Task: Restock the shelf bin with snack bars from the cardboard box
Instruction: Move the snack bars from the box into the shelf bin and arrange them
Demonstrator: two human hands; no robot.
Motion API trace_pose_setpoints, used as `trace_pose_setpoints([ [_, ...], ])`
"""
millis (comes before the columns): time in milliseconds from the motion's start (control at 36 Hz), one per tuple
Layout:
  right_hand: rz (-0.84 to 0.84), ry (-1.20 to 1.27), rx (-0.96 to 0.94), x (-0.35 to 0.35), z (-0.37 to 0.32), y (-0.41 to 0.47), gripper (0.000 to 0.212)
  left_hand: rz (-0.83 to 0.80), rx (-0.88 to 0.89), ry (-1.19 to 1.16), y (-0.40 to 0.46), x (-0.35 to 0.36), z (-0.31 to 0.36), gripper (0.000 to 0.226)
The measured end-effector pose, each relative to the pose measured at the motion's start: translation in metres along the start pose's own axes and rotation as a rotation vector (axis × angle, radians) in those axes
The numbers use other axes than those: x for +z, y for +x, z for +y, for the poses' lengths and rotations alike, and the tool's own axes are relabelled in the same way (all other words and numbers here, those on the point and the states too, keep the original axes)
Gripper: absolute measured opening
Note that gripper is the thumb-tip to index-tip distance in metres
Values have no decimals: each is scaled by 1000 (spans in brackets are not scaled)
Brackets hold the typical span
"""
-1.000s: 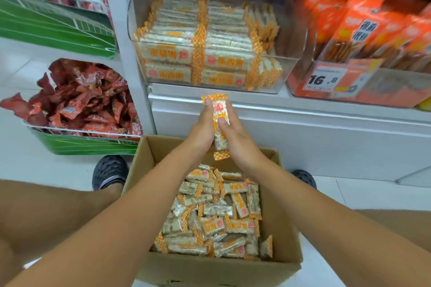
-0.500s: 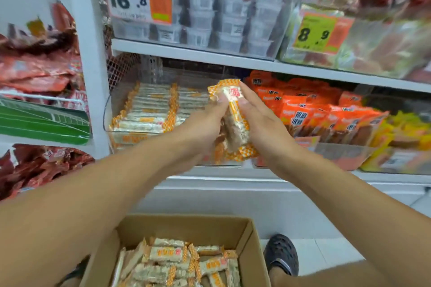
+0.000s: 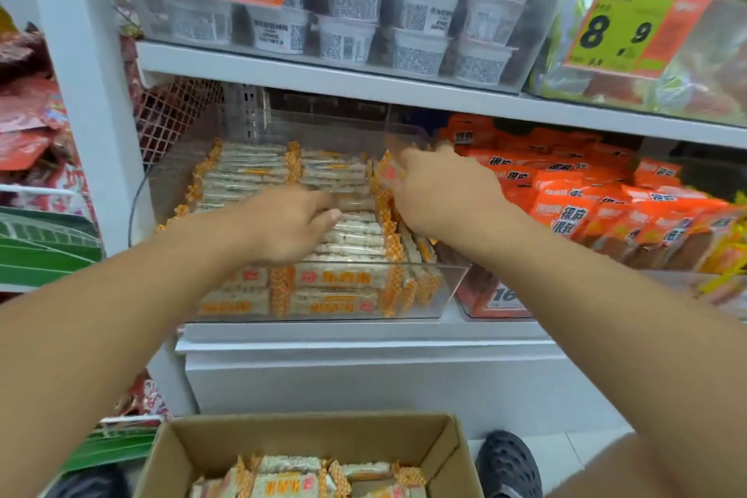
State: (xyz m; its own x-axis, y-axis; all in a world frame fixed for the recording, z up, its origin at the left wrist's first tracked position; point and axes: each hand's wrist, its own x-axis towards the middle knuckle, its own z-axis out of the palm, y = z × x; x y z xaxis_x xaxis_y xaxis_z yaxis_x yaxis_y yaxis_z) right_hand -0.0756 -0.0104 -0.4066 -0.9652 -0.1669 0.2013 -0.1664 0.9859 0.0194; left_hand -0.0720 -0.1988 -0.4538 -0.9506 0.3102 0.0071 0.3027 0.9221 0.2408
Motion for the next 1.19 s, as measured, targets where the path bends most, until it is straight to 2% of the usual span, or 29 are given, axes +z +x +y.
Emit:
trace_pose_setpoints([
  [83,-77,-221,65,9,-13,8,49,-62,14,65,7,9,-10,58],
  [194,-215,-448,116,13,-27,11,49,-43,4,82,9,16,-13,64],
  [278,-245,-501,81,18,-26,12,47,-33,-5,82,5,18,-13,61],
  [333,-304,-403,13,27,-21,16,48,-32,-5,87,2,19,-13,60],
  [389,-415,-230,25,34,-17,16,55,-30,-6,92,0,19,-13,61],
  [472,-560,37,145,38,-15,9,93,-57,-26,96,-3,19,-11,64],
  [583,-521,4,77,43,-11,7,104,-101,-63,104,-4,17,-7,64],
  [639,-482,39,60,43,-7,9,105,-116,-74,101,-4,17,-5,64],
  [722,-319,99,-14,46,-2,14,100,-130,-86,110,-4,16,-4,63],
  [750,-328,149,-13,47,-2,16,99,-135,-90,115,-4,16,-4,63],
  [833,-503,229,22,49,0,23,103,-159,-91,121,-3,16,-5,63],
  [917,-596,285,-4,45,-2,22,91,-177,-92,117,-2,16,-5,63],
  [972,-619,328,-18,44,-3,21,86,-189,-99,126,-1,16,-5,64],
  [1083,-607,295,-35,43,-4,19,93,-201,-99,141,3,17,-6,65],
  [1139,-589,346,-32,44,-1,17,92,-153,-91,116,1,20,-7,65],
  [1194,-491,341,-53,48,5,18,96,16,-29,82,-4,22,-9,64],
])
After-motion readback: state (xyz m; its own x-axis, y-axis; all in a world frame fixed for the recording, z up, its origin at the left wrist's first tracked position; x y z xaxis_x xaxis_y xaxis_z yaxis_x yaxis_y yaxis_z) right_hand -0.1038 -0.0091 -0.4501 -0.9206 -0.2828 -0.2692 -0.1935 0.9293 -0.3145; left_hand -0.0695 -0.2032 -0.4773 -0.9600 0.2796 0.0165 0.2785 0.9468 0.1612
